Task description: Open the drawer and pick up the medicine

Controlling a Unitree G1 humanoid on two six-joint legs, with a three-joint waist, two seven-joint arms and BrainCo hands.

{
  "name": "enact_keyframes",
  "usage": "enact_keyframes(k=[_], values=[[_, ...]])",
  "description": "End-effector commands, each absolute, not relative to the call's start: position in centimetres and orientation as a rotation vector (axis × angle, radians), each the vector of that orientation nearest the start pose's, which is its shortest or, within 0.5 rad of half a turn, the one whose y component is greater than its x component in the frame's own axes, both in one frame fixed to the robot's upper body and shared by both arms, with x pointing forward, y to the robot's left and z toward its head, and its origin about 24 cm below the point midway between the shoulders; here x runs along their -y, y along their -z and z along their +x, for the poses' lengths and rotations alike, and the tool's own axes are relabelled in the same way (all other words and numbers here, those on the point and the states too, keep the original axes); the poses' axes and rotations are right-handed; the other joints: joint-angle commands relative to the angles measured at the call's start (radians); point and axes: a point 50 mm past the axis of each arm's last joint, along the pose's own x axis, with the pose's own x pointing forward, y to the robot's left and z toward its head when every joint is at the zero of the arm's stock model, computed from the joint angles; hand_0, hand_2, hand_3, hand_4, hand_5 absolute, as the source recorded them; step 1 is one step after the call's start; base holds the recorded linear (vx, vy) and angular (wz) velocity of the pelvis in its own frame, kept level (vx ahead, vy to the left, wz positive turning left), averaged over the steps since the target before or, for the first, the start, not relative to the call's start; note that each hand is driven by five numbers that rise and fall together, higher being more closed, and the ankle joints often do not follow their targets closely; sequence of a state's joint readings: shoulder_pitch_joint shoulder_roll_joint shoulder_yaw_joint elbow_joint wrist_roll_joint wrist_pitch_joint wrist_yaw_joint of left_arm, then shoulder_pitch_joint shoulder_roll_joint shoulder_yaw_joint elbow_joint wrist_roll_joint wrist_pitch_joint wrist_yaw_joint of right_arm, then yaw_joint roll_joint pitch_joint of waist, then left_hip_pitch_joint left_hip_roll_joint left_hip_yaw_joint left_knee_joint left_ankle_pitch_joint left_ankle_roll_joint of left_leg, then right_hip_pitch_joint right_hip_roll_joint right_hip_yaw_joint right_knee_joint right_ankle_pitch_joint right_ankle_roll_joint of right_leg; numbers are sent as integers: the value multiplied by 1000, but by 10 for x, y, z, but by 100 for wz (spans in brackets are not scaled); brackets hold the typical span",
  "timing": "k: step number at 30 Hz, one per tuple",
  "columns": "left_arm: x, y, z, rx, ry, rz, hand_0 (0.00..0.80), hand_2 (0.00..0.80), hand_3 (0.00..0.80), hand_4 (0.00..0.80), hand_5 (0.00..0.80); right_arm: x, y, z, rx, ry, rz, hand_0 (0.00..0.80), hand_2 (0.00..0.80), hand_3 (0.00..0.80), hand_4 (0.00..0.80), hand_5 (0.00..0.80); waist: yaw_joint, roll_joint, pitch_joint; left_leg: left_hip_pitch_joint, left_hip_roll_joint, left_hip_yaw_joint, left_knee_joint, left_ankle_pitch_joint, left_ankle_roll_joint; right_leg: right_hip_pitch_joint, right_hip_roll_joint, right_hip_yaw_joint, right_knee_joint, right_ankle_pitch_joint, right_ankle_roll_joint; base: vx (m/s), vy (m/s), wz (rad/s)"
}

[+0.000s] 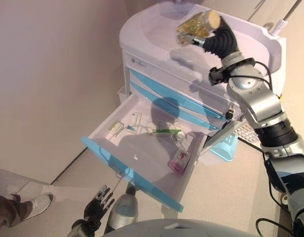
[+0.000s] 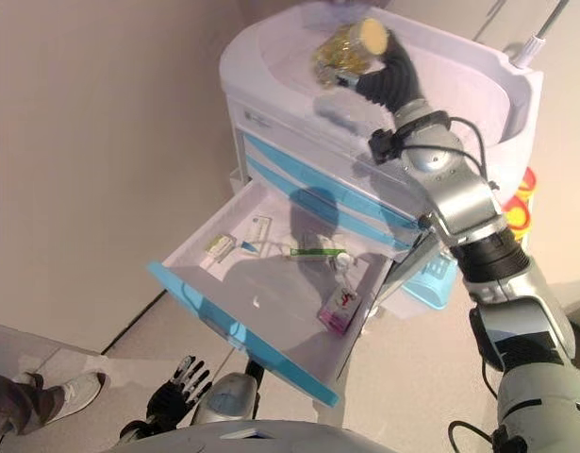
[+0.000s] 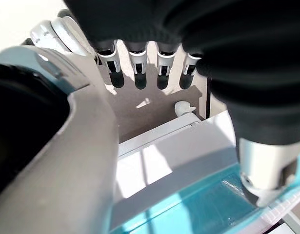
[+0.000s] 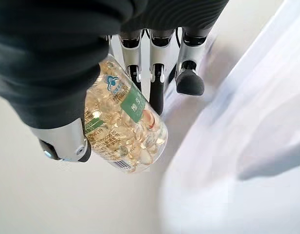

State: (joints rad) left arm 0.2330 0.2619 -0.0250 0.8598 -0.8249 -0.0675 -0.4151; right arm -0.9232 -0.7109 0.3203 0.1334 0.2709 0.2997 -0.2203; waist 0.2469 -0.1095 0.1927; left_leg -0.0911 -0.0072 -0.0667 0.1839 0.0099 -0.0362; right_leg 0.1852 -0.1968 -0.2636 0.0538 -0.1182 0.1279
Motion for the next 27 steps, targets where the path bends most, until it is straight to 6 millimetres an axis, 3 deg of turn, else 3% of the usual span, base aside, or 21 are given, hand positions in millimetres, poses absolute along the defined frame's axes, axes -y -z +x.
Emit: enact_keyframes(k=[1, 6, 10, 17, 27], values=[[-249, 134, 79, -813, -195, -578, 0, 0, 0, 0, 0, 199, -333, 356, 547, 258, -622, 800, 800, 800, 800, 800, 31, 11, -49, 162, 18, -43, -116, -60, 27, -42, -39, -31, 49, 103, 7, 36, 17, 6], [-253, 133, 83, -820, -196, -571, 0, 0, 0, 0, 0, 221, -346, 368, 452, 404, -729, 800, 800, 800, 800, 800, 42, 9, -51, 166, 17, -45, -118, -58, 28, -35, -44, -41, 49, 106, 9, 36, 21, 4], [-254, 132, 88, -823, -201, -570, 0, 0, 0, 0, 0, 231, -344, 377, 340, 449, -776, 800, 800, 800, 800, 800, 47, 6, -54, 160, 15, -45, -116, -56, 28, -38, -51, -42, 50, 108, 11, 0, 0, 0], [-255, 131, 92, -824, -191, -566, 0, 0, 0, 0, 0, 250, -322, 390, 140, 427, -808, 800, 800, 800, 800, 800, 57, 5, -46, 144, 10, -47, -97, -61, 29, -47, -62, -46, 56, 108, 11, 0, 0, 0], [-256, 127, 97, -821, -170, -569, 0, 0, 0, 0, 0, 255, -282, 402, -40, 333, -770, 800, 800, 800, 800, 800, 75, 16, -21, 132, 8, -57, -85, -63, 28, -50, -70, -50, 62, 104, 12, 0, 0, 0]])
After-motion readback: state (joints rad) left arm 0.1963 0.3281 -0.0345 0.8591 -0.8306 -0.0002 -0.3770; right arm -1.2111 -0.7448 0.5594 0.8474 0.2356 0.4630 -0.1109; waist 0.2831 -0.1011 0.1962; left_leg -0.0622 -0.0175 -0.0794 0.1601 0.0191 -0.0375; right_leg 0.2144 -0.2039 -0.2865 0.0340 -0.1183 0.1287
